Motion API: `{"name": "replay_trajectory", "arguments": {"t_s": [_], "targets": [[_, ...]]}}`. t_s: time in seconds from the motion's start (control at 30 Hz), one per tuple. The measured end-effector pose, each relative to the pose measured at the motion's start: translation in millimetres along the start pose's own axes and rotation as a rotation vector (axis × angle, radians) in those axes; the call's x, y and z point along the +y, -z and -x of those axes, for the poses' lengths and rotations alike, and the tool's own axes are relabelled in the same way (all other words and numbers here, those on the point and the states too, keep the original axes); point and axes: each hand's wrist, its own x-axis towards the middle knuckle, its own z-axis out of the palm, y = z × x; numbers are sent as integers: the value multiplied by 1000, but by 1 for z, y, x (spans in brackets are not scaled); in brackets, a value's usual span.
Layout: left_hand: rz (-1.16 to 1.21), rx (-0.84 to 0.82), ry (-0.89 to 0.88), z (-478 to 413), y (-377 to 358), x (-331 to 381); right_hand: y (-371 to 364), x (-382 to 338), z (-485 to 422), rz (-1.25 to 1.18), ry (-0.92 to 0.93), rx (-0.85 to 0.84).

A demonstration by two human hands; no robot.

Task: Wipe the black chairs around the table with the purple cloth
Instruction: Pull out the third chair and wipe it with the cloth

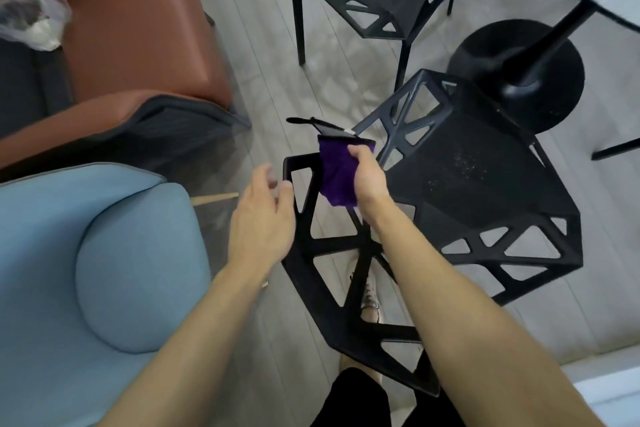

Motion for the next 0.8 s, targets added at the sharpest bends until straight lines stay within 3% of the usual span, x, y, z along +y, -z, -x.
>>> {"name": "replay_trajectory", "arguments": {"t_s": [0.13,0.27,0.4,0.5,0.6,0.7,0.8], "targets": [[-60,-65,-97,-7,-32,15,54,3,0,-215,74,80],[-91,1,-46,-18,-38,12,27,9,-39,106,150,41],[-118,-7,-57,-20,-43,6,2,61,-58,513,277,-159],[-119,-2,-56,-23,-42,1,38,87,-45,617,245,-212],[-121,-10,-70,-20,-42,3,94,116,-26,773,62,-230],[-122,8,-84,-21,-43,2,81,116,-24,674,-26,-148],[-126,4,-85,-22,-43,2,25,86,-47,544,58,-107]]}}
